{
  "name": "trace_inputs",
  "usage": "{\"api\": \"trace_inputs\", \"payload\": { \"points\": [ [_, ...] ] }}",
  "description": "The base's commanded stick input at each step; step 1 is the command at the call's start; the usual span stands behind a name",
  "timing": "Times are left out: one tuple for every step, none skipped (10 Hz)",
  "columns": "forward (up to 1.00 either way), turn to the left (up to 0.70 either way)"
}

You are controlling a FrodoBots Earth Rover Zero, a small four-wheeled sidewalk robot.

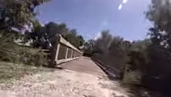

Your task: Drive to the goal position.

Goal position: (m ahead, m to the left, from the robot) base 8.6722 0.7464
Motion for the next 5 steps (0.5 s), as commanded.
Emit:
{"api": "trace_inputs", "payload": {
  "points": [
    [0.7,0.0],
    [0.7,0.0],
    [0.7,0.0],
    [0.7,0.0],
    [0.7,0.0]
  ]
}}
